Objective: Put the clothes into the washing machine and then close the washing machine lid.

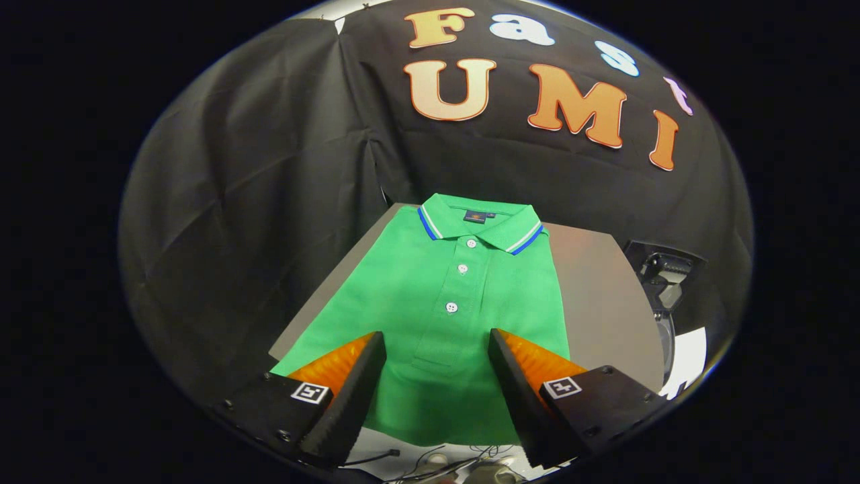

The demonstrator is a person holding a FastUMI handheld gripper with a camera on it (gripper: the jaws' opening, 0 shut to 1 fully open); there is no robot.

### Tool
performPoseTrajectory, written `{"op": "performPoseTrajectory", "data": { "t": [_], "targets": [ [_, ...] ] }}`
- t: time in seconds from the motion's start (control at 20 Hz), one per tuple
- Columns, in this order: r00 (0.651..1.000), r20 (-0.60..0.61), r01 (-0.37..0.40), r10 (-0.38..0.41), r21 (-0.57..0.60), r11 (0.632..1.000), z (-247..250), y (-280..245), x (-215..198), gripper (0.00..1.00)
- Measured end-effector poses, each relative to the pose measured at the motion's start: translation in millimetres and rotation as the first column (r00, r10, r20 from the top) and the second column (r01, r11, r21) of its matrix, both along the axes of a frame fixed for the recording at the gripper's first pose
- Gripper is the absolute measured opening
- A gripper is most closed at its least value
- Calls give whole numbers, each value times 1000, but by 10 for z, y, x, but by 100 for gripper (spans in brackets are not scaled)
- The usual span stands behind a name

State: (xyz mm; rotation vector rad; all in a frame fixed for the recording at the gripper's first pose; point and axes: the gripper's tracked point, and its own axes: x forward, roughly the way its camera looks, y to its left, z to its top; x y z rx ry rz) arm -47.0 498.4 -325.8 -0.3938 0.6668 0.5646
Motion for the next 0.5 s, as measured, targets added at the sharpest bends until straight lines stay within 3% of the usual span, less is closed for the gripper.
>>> {"op": "performPoseTrajectory", "data": {
  "t": [0.1,0.15,0.2,0.25,0.3,0.4,0.5],
  "targets": [
    [999,-36,-18,19,15,1000,-48,42,-41,94],
    [999,-41,-22,23,28,999,-31,43,-15,83],
    [998,-60,-27,29,35,999,-52,56,-22,83],
    [998,-60,-31,34,43,999,-32,45,-23,69],
    [997,-62,-40,42,40,998,-32,34,-6,68],
    [997,-59,-50,54,55,997,-8,54,-2,43],
    [996,-60,-60,64,57,997,-9,3,13,27]
  ]
}}
